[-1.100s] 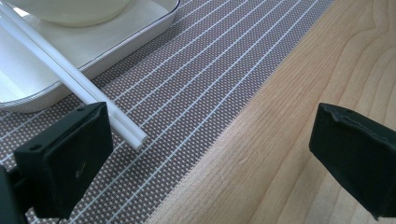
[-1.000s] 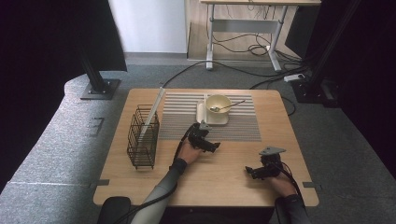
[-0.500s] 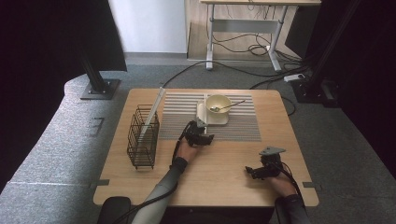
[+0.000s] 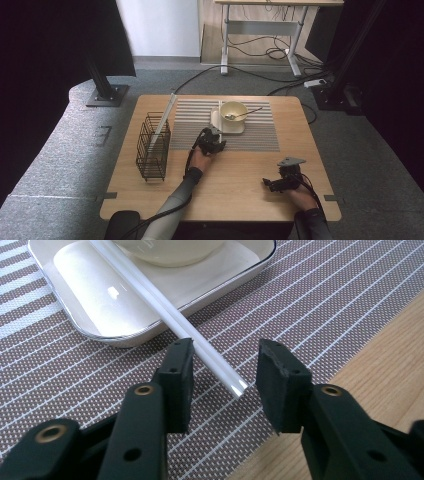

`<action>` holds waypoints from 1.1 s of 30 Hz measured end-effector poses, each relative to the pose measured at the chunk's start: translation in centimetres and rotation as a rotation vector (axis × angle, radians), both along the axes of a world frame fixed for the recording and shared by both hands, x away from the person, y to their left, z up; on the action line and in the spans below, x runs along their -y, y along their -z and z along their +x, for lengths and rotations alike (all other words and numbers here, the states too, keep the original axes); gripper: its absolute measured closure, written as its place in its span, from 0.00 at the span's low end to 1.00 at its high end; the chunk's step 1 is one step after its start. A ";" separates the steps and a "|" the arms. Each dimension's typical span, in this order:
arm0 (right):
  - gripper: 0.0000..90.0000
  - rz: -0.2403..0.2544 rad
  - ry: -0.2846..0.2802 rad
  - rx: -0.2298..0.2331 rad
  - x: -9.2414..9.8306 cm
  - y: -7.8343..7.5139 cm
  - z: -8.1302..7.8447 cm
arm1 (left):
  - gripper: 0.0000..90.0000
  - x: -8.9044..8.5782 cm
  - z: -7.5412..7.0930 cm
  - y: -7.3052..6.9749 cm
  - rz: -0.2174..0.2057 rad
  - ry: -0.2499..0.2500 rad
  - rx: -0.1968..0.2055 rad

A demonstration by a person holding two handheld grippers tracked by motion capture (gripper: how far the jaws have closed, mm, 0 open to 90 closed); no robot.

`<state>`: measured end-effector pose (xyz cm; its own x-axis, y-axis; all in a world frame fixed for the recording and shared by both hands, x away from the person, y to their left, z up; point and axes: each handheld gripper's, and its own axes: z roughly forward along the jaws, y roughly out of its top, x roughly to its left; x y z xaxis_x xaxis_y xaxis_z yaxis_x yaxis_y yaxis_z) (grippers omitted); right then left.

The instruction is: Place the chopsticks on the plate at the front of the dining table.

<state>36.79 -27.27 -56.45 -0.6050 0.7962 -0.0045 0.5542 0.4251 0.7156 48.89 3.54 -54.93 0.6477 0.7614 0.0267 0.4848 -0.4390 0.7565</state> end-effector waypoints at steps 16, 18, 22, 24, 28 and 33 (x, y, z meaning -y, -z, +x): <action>0.00 0.000 0.000 0.000 0.0 0.0 0.0 | 0.76 -0.2 0.1 -0.1 -0.001 -0.021 0.001; 0.00 0.000 0.000 0.000 0.0 0.0 0.0 | 0.76 -0.2 0.1 -0.2 -0.003 -0.021 0.001; 0.00 0.000 0.000 0.000 0.0 0.0 0.0 | 0.77 -0.2 0.0 -0.2 -0.007 -0.022 0.001; 0.00 0.000 0.000 0.000 0.0 0.0 0.0 | 0.72 -0.3 -0.1 -0.3 -0.012 -0.023 0.003; 0.00 0.000 0.000 0.000 0.0 0.0 0.0 | 0.50 -0.5 -1.1 -0.6 -0.012 0.005 0.026; 0.00 0.000 0.000 0.000 0.0 0.0 0.0 | 0.30 -0.6 -2.9 0.0 -0.014 0.086 0.022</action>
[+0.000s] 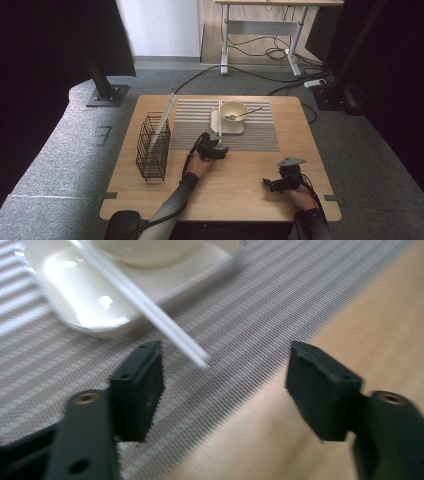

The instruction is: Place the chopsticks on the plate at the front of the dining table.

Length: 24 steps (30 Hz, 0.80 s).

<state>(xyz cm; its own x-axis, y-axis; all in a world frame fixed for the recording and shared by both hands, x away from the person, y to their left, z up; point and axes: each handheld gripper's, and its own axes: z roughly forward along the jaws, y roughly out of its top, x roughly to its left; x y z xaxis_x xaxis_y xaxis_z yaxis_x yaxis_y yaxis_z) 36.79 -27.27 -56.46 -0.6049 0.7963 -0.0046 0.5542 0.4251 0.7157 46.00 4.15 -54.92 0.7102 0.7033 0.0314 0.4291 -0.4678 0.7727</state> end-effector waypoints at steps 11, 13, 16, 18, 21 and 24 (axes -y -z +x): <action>0.00 0.000 0.000 0.000 0.0 0.0 0.0 | 0.15 1.0 -0.5 0.6 -0.007 0.085 -0.039; 0.00 0.000 0.000 0.000 0.0 0.0 0.0 | 0.15 1.0 -0.4 0.6 -0.015 0.079 -0.053; 0.00 0.000 0.000 0.000 0.0 0.0 0.0 | 0.15 0.9 -0.2 0.6 -0.018 0.071 -0.069; 0.00 0.000 0.000 0.000 0.0 0.0 0.0 | 0.15 0.9 -0.1 0.6 -0.019 0.068 -0.076; 0.00 0.000 0.000 0.000 0.0 0.0 0.0 | 0.15 0.9 0.1 0.6 -0.018 0.066 -0.085; 0.00 0.000 0.000 0.000 0.0 0.0 0.0 | 0.15 0.9 0.2 0.6 -0.021 0.062 -0.091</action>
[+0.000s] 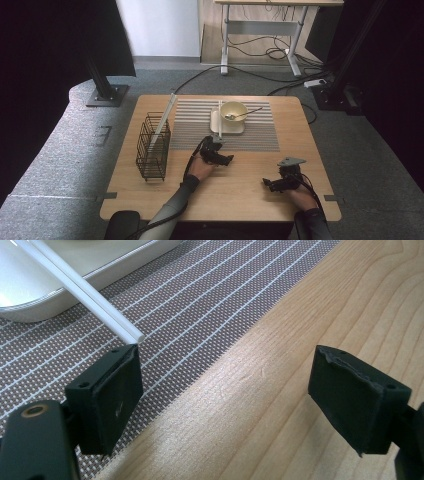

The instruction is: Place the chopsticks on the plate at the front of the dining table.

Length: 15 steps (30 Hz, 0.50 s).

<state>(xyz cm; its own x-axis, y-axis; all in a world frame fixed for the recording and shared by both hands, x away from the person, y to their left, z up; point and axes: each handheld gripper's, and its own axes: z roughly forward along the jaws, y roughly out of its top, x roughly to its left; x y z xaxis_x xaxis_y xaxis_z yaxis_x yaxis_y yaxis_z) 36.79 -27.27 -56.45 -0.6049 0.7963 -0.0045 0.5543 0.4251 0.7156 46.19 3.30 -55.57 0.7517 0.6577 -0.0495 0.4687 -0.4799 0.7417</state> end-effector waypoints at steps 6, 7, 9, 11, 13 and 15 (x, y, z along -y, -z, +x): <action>0.00 0.000 0.000 0.000 0.0 0.0 0.0 | 0.15 0.0 0.1 0.0 0.000 -0.001 -0.001; 0.00 0.000 0.000 0.000 0.0 0.0 0.0 | 0.15 -0.1 0.0 0.0 -0.002 0.001 0.004; 0.00 0.000 0.000 0.000 0.0 0.0 0.0 | 0.14 -0.1 -0.2 -0.1 -0.002 0.004 0.010; 0.00 0.000 0.000 0.000 0.0 0.0 0.0 | 0.13 -0.1 -0.6 -0.4 0.002 0.010 0.020; 0.00 0.000 0.000 0.000 0.0 0.0 0.0 | 0.11 -0.1 -1.0 -1.0 0.013 0.023 0.044; 0.00 0.000 0.000 0.000 0.0 0.0 0.0 | 0.07 -0.2 -1.6 -1.7 0.026 0.035 0.070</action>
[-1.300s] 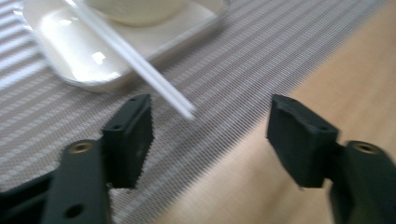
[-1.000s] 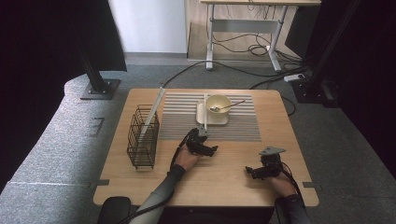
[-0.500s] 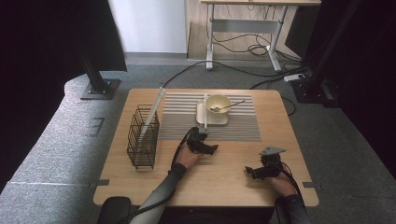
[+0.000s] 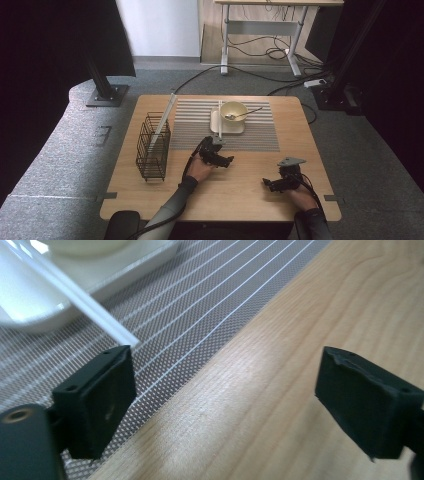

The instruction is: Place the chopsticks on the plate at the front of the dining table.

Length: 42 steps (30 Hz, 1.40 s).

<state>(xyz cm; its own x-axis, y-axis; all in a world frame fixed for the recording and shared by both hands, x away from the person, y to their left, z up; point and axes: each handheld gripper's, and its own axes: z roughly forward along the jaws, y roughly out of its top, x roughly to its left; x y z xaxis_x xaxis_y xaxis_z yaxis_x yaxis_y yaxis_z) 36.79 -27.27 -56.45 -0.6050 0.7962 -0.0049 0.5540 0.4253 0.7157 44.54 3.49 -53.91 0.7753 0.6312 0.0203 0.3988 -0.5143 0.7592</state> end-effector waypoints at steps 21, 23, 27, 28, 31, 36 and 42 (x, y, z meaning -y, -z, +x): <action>0.00 0.000 0.000 0.000 0.0 0.0 0.0 | 0.00 -5.5 -6.4 -1.1 0.001 0.009 0.009; 0.00 0.000 0.000 0.000 0.0 0.0 0.0 | 0.00 -5.9 -6.9 -0.6 0.013 0.009 0.001; 0.00 0.000 0.000 0.000 0.0 0.0 0.0 | 0.00 -6.7 -7.6 0.6 0.047 0.000 -0.021; 0.00 0.000 0.000 0.001 0.0 0.0 0.0 | 0.00 -6.8 -7.8 0.9 0.059 -0.002 -0.028; 0.00 0.000 0.000 0.001 0.0 0.0 0.0 | 0.00 -7.1 -8.1 1.6 0.089 -0.003 -0.042; 0.00 0.000 0.000 0.001 0.0 0.0 0.0 | 0.00 -6.9 -8.1 2.0 0.107 0.001 -0.056; 0.00 0.000 0.000 0.001 0.0 0.0 0.0 | 0.00 -7.1 -7.7 2.0 0.089 -0.001 -0.107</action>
<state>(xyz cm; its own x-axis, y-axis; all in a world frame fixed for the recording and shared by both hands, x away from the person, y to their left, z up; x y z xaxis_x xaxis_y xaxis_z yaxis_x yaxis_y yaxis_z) 36.79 -27.25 -56.46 -0.6053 0.7960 -0.0057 0.5530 0.4257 0.7162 36.84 10.55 -55.96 0.7756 0.6312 -0.0065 0.4757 -0.5777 0.6633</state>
